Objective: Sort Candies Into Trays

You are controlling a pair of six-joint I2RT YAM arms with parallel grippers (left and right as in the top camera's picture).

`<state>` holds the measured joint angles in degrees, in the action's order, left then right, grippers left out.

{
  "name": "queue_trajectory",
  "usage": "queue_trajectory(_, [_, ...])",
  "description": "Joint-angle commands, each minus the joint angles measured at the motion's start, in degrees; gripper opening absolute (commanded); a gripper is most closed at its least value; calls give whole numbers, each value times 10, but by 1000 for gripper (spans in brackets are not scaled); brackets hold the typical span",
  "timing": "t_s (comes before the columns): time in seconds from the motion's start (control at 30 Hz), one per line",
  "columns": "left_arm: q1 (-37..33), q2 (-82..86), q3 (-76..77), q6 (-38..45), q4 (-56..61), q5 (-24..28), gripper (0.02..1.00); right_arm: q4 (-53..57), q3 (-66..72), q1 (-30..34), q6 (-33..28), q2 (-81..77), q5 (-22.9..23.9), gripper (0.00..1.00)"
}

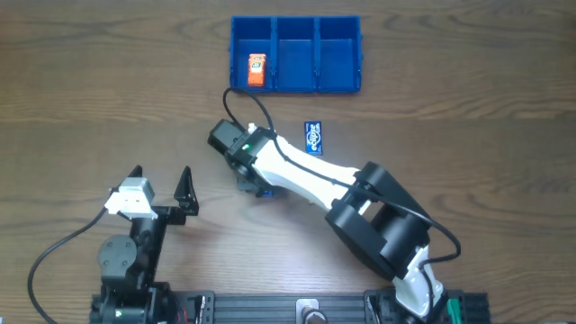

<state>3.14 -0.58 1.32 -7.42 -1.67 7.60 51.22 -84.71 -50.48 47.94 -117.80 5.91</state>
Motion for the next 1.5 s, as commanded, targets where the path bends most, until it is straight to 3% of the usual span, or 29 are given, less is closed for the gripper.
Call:
queue_trajectory(0.03, [-2, 4, -10, 6, -20, 10, 998, 73, -121, 49, -88, 80, 62, 185])
queue_trajectory(0.17, [-2, 4, -10, 6, -20, 10, 998, 127, -232, 97, -136, 62, 100, 180])
queue_trajectory(0.27, [-2, 4, -10, 6, -20, 10, 998, 132, -314, 134, -184, 26, 102, 180])
queue_trajectory(0.47, [-2, 4, -10, 6, -20, 10, 998, 61, -410, 188, -257, -67, 114, 180])
queue_trajectory(0.73, [-2, 4, -10, 6, -20, 10, 998, -22, -415, 229, -260, -141, 86, 196])
queue_trajectory(1.33, [-2, 4, -10, 6, -20, 10, 998, -28, -414, 244, -259, -176, 66, 242])
queue_trajectory(1.5, [-2, 4, -10, 6, -20, 10, 998, -28, -414, 243, -259, -180, 64, 325])
